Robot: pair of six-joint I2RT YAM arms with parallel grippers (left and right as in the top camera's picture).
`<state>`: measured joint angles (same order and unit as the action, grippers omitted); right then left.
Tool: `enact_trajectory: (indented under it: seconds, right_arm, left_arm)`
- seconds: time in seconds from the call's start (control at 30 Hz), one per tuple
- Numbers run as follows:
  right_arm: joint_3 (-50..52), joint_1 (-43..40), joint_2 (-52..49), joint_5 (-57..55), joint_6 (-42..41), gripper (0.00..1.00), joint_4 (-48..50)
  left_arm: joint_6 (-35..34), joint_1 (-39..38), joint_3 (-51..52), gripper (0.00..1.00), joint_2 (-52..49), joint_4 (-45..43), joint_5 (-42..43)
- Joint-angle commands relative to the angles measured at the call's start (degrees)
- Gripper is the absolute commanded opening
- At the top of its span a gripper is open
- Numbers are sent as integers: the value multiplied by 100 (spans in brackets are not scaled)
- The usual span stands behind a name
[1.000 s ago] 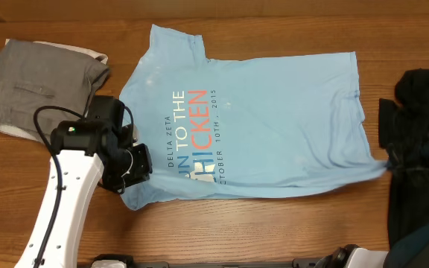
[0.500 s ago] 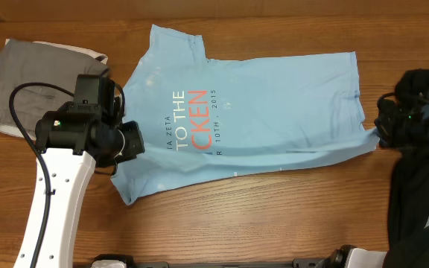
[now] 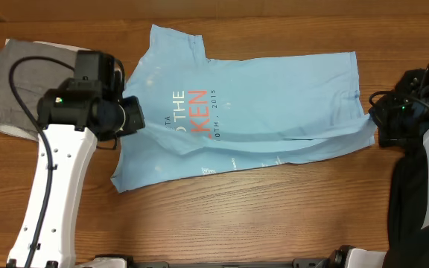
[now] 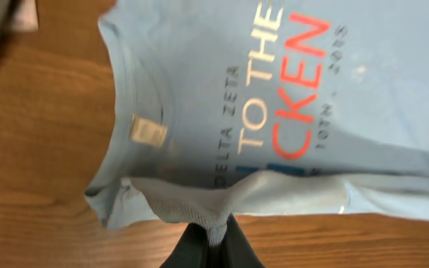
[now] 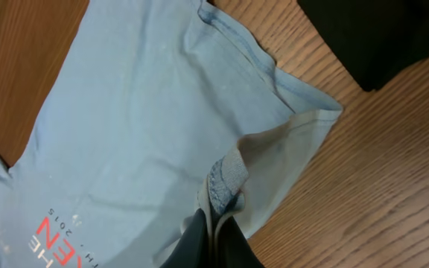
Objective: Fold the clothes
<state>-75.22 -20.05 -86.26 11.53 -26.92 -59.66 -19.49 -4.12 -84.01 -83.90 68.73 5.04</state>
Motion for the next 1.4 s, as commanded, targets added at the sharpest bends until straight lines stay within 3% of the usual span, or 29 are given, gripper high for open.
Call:
enact_trajectory:
  seconds: [0.0, 0.4, 0.77, 0.93, 1.37]
  right_arm:
    - [-129, 13, -68, -155, 39, 4, 42]
    - [-125, 20, -715, -155, 48, 4, 240]
    - [-125, 258, -1196, -160, 190, 4, 1049]
    - [-125, 280, -1585, -160, 195, 4, 1436]
    - [-125, 286, -1976, -160, 487, 4, 2232]
  left_arm:
    - [109, -116, -236, 4, -2, -44, -55]
    - [-136, -850, -236, 4, -632, -599, -546]
    - [-358, -656, -236, 4, -1729, -905, -914]
    - [-758, -533, -236, 4, -1978, -949, -1711]
    - [-734, -382, -234, 4, -2321, -1287, -1432]
